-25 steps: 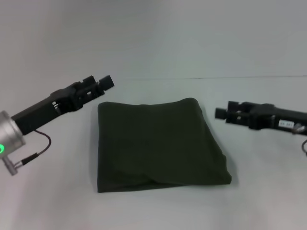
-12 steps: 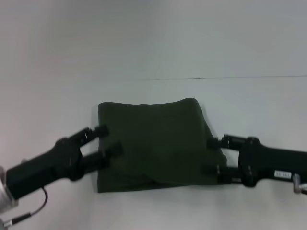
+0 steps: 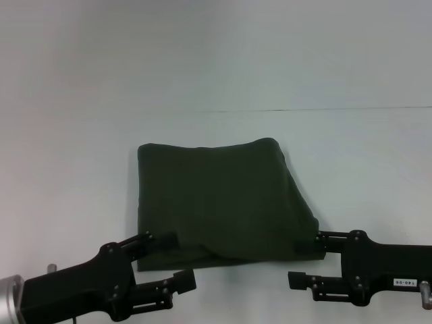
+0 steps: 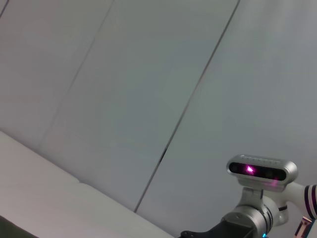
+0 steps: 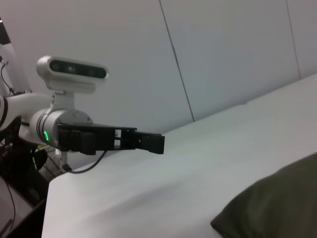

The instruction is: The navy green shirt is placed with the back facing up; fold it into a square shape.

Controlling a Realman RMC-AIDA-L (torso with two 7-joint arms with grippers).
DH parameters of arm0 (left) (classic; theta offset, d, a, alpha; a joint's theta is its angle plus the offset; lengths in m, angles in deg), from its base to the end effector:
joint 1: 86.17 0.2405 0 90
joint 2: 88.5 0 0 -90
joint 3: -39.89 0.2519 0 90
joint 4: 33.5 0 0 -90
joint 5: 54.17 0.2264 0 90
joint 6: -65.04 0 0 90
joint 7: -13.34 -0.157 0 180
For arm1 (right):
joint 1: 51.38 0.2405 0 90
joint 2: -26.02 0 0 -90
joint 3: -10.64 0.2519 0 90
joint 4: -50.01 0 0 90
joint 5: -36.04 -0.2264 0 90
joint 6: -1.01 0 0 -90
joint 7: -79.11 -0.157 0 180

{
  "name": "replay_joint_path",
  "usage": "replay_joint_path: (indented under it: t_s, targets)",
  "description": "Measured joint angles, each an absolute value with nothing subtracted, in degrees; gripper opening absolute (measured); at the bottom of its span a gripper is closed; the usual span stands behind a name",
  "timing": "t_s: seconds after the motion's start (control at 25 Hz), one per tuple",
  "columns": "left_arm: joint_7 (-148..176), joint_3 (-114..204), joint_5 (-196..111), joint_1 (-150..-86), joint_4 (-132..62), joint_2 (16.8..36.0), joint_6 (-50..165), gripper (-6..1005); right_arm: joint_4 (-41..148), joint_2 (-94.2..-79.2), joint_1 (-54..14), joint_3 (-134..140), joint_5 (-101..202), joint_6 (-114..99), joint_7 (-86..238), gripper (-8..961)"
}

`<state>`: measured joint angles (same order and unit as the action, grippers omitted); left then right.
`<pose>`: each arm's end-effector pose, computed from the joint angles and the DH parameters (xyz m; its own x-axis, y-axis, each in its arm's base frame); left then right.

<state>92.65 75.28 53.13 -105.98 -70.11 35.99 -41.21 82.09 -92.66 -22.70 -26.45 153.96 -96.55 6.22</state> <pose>-0.2628 0.2642 -0.0200 0.5368 0.4227 0.7302 0.5095 -0.8522 0.1188 0.2725 0.3068 -0.0221 0.7792 -0.3455 -0.5229 -0.4085 -0.9127 -0.0057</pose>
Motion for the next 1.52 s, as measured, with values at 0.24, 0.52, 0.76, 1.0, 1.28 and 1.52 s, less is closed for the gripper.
replay_joint_path:
  t_s: [0.24, 0.52, 0.76, 1.0, 1.28, 1.52]
  targets:
    - [92.64, 75.32, 53.43, -106.52, -69.82, 35.92, -41.50, 906, 82.05, -92.66, -22.73, -26.45, 154.23, -95.58, 5.89, 720]
    - [92.67, 75.38, 53.60, -106.99, -69.70, 35.75, -41.55, 904, 82.13, -92.61, -22.41, -26.45, 155.31, -95.58, 5.67, 714]
    - [92.43, 75.95, 54.60, -107.21, -69.70, 35.67, -41.20, 904, 82.37, -92.45, -22.37, -26.42, 155.58, -95.85, 5.61, 808]
    - [92.12, 76.05, 55.89, -107.53, -69.71, 35.69, -41.08, 904, 82.50, -92.45, -22.21, -26.44, 156.39, -95.40, 5.61, 808]
    - [92.31, 76.10, 60.38, -108.55, -69.71, 35.52, -40.45, 904, 82.54, -92.45, -21.61, -26.45, 159.10, -93.65, 3.36, 807]
    - [92.44, 76.10, 61.11, -108.99, -69.71, 35.51, -40.18, 904, 82.53, -92.38, -21.19, -26.45, 159.64, -93.22, 2.38, 807]
